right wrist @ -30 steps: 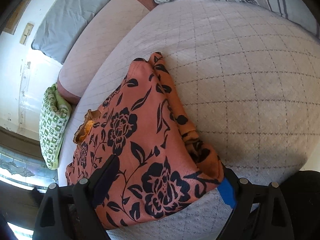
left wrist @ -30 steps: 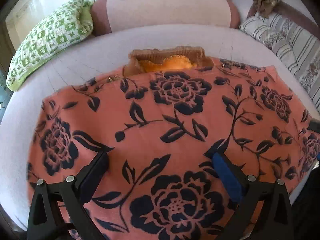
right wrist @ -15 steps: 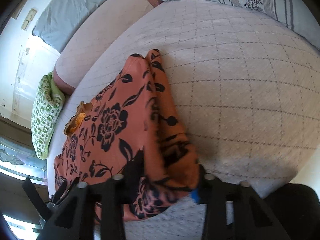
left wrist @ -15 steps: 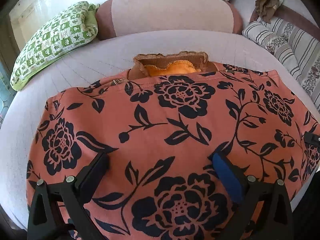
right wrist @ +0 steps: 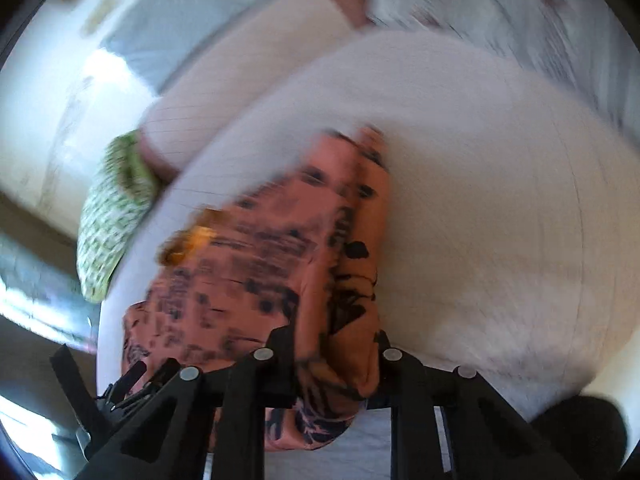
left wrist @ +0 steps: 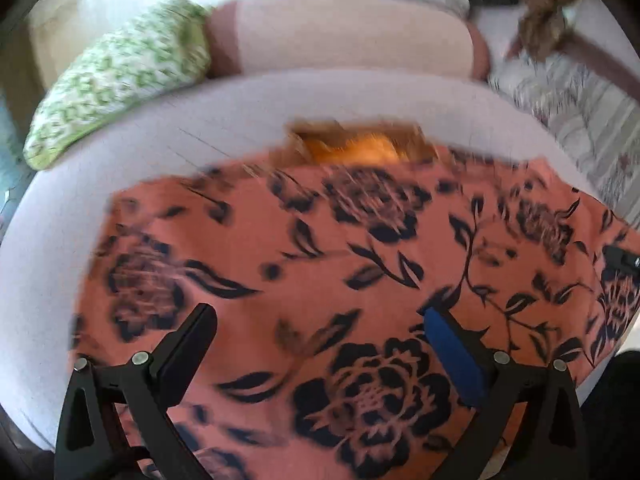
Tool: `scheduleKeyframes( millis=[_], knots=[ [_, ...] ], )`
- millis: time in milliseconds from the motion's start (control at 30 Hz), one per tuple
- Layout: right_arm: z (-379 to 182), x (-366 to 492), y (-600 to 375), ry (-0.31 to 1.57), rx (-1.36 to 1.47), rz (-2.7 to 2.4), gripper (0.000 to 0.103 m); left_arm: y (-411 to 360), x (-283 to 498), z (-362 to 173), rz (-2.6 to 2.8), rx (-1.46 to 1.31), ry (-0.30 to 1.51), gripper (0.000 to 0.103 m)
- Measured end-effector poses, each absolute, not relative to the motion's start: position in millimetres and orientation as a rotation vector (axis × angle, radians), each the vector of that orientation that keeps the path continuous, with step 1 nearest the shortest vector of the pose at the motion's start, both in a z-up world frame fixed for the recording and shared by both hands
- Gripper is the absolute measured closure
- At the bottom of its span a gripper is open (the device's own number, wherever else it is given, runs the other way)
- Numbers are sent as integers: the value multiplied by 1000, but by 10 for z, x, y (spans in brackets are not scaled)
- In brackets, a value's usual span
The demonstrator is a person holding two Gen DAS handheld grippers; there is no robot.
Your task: Fold small clothes
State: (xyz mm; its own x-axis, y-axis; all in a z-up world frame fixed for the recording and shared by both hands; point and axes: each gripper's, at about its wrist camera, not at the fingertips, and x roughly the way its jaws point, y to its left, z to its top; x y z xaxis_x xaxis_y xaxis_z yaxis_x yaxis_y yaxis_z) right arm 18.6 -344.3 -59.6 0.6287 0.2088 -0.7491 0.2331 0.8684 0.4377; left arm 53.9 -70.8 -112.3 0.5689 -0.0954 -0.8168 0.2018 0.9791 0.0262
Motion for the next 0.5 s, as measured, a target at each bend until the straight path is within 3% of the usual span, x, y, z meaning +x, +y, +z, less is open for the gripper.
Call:
scheduleKeyframes(
  millis=[200, 333, 367, 433, 467, 500],
  knots=[
    [325, 298, -2214, 748, 321, 257, 86, 287, 107, -581, -14, -69, 771, 0],
    [343, 281, -1203, 750, 195, 456, 86, 1127, -179, -502, 175, -204, 747, 0],
    [193, 300, -997, 787, 170, 498, 83, 1256, -209, -539, 198, -231, 760, 0],
    [-399, 413, -595, 952, 116, 597, 66, 1431, -253, -661, 230, -278, 805, 0],
    [-700, 471, -499, 1054, 110, 620, 46, 1464, -248, -708, 230, -297, 828, 0],
    [-981, 494, -469, 1147, 118, 611, 42, 1481, -274, -739, 217, -320, 843, 0]
  ],
)
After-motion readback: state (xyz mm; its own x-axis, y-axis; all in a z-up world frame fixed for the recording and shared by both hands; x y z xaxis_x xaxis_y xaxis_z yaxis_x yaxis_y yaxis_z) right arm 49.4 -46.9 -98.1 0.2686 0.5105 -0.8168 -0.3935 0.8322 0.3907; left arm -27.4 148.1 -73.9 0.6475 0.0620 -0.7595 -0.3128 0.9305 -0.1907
